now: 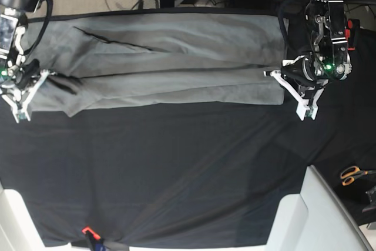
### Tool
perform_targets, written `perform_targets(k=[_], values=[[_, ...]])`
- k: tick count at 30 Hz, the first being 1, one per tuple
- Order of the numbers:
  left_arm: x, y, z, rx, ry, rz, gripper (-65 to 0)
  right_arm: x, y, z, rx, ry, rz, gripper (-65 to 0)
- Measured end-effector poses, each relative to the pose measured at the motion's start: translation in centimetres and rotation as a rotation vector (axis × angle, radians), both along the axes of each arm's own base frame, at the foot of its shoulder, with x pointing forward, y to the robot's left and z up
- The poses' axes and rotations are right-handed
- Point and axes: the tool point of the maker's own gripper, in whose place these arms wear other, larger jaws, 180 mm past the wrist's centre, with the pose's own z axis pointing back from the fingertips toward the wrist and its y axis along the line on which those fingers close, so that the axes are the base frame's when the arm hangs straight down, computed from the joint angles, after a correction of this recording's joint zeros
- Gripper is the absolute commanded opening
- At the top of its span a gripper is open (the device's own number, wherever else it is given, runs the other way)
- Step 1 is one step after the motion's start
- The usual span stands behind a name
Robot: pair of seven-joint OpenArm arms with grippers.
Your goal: Fold the T-shirt properly
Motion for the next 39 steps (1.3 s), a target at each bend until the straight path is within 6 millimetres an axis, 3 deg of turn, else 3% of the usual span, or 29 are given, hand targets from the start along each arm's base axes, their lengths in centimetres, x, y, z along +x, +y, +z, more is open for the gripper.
perform_targets(k=[9, 14, 27, 30, 35, 36, 38, 39], values=[[-1.2, -0.9, -0.9, 0.029, 0.046, -0.091, -65.0, -2.4, -0.5, 1.1, -0.057, -0.001, 0.021, -64.2], [-1.0, -1.0, -0.8, 0.03, 0.044, -0.095, -65.0, -4.0, -0.4, 0.4, -0.056, 0.049, 0.015, -64.2], [-1.1, -1.0, -0.8, 0.034, 0.045, -0.097, -65.0, -4.9, 0.3, -0.3, -0.04, 0.07, 0.008, -63.0], [-1.1, -1.0, -0.9, 0.033, 0.047, -0.097, -65.0, -5.1, 0.1, -0.3, -0.041, 0.073, 0.0, -52.8], [-1.2, -1.0, -0.9, 0.033, 0.048, -0.098, -65.0, -6.2, -1.1, -0.3, -0.025, 0.059, -0.096, -20.6], [-1.2, -1.1, -0.9, 0.033, 0.048, -0.098, -65.0, -6.4, -1.1, -0.4, -0.02, 0.062, -0.107, -17.3], [-1.1, -1.2, -0.6, 0.034, 0.039, -0.104, -65.0, -6.3, -1.1, -0.4, -0.018, 0.059, -0.109, -17.3], [-1.0, -1.3, -0.2, 0.039, 0.027, -0.11, -59.1, -6.1, -1.1, -0.3, -0.018, 0.051, -0.109, -17.6]])
